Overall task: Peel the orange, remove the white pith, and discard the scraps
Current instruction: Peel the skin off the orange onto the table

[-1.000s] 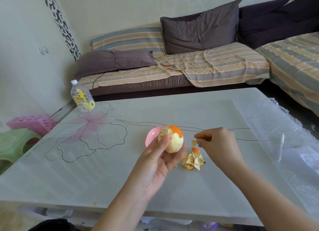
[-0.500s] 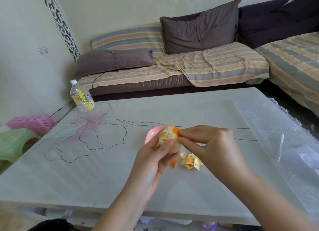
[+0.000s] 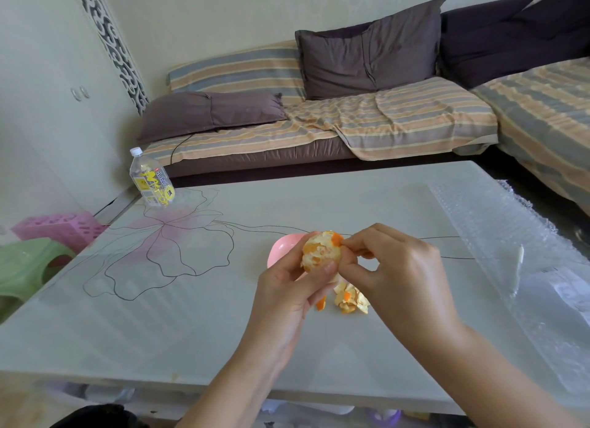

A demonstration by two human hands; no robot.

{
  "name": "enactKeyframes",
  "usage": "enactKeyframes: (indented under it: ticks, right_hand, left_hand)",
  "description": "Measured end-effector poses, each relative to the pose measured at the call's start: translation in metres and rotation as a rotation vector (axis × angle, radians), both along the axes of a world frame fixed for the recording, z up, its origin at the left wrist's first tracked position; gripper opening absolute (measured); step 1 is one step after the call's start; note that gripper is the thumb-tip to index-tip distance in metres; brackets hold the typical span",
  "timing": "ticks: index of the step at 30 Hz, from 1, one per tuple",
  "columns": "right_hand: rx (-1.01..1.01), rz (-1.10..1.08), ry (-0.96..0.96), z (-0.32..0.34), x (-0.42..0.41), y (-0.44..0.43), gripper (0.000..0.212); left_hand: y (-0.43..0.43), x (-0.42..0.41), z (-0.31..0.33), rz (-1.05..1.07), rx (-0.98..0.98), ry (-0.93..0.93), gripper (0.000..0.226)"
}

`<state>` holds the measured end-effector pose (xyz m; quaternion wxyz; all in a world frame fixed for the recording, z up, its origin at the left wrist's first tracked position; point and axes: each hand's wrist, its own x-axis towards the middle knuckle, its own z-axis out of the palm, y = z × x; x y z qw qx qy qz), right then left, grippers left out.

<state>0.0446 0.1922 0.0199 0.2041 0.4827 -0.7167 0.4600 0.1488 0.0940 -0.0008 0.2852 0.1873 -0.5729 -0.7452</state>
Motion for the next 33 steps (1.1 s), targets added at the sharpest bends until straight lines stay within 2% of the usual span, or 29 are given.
enactKeyframes:
  ticks: [2,5,7,9,14,18,21,29,33]
  right_hand:
    - [-0.011,0.016,-0.057,0.001,-0.001,0.001,0.004]
    - [-0.022,0.153,-0.237,0.005,-0.006,0.004,0.006]
    - [-0.018,0.277,-0.407,0.009,-0.010,0.008,0.014]
    - [0.002,0.342,-0.472,0.012,-0.014,0.011,0.025]
    - [0.067,0.296,-0.249,0.008,-0.017,0.011,0.014]
    - [0.066,0.187,-0.036,0.004,-0.012,0.009,0.014]
    - [0.049,0.108,0.050,0.002,-0.006,0.008,0.011]
    - [0.013,0.093,0.020,0.001,-0.006,0.008,0.012]
    - [-0.052,0.105,-0.118,0.002,-0.007,0.006,0.014]
  left_hand:
    - [0.000,0.000,0.001,-0.001,0.005,0.000,0.052]
    - [-0.002,0.001,0.002,0.004,0.040,0.024,0.053]
    - [-0.004,0.002,0.003,0.033,0.024,0.029,0.054]
    - [-0.004,0.003,0.005,0.061,-0.031,0.014,0.054]
    - [0.000,0.004,0.007,0.112,-0.103,-0.045,0.060]
    - [0.003,0.004,0.009,0.109,-0.186,-0.072,0.061]
    - [0.005,0.004,0.010,0.112,-0.202,-0.044,0.060]
    - [0.008,0.004,0.012,0.096,-0.228,-0.017,0.056]
    - [0.010,0.003,0.012,0.096,-0.244,-0.030,0.057]
